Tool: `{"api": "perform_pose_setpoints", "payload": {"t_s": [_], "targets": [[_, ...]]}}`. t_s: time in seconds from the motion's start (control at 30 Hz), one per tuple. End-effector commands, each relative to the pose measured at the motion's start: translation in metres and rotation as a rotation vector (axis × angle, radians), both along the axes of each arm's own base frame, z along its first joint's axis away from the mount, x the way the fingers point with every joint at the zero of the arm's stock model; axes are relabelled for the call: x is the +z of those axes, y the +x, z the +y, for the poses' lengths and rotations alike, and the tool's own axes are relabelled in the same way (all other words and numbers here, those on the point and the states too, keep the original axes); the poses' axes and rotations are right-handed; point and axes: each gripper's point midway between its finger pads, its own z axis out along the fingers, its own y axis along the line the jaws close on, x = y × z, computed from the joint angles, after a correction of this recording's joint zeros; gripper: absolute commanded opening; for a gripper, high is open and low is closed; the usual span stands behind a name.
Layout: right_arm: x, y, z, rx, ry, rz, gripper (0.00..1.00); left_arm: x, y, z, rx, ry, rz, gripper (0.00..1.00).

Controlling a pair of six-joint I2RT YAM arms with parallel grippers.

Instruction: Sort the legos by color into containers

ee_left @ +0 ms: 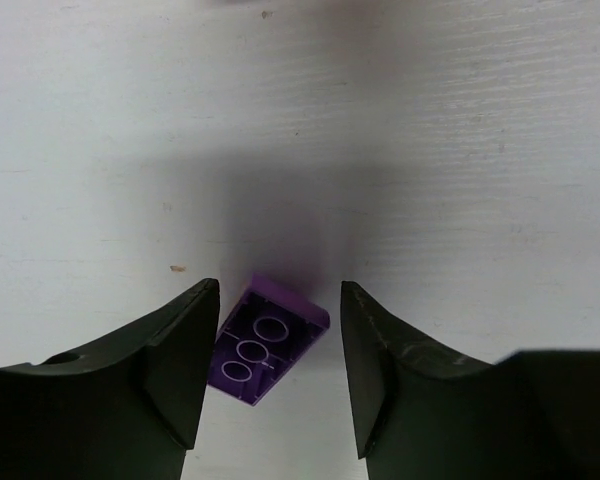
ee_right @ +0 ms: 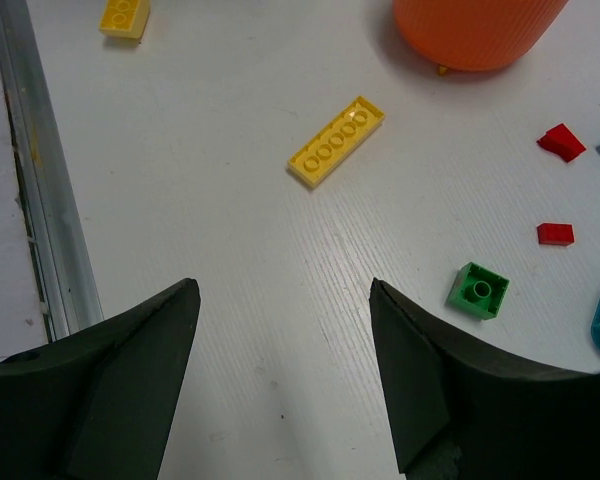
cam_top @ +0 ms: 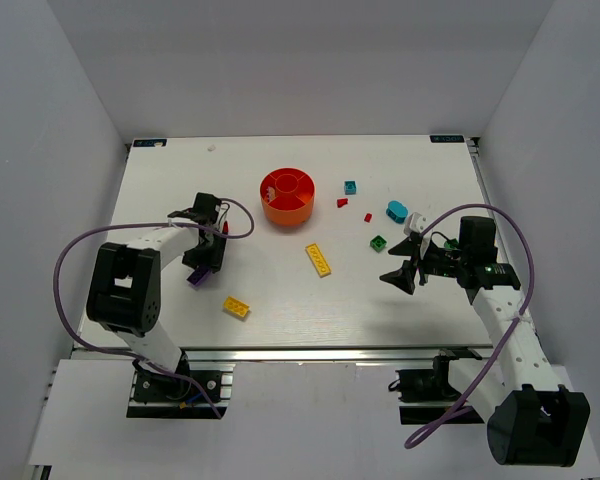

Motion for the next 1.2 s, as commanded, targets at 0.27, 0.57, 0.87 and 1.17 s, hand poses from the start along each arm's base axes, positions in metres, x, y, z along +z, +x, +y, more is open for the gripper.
{"api": "perform_pose_setpoints", "payload": {"t_s": [0.27,0.57,0.87,1.17], "targets": [[0.014,0.004,-0.001,0.002,0.009,-0.051,0.74,-0.005,-0.001,0.003,0.020,0.005,0.007,0.49],[0.014,0.004,-0.001,0.001,0.009,-0.050,0.74,0.006,0.008,-0.002,0.019,-0.021,-0.022,0.19],[0.013,0.004,-0.001,-0.001,0.008,-0.047,0.74,0.108,0.049,-0.068,-0.111,-0.360,-0.304,0.00],[0.011,0.005,-0.001,-0.004,0.008,-0.039,0.74,0.218,0.074,-0.157,-0.385,-0.848,-0.596,0.00]]}}
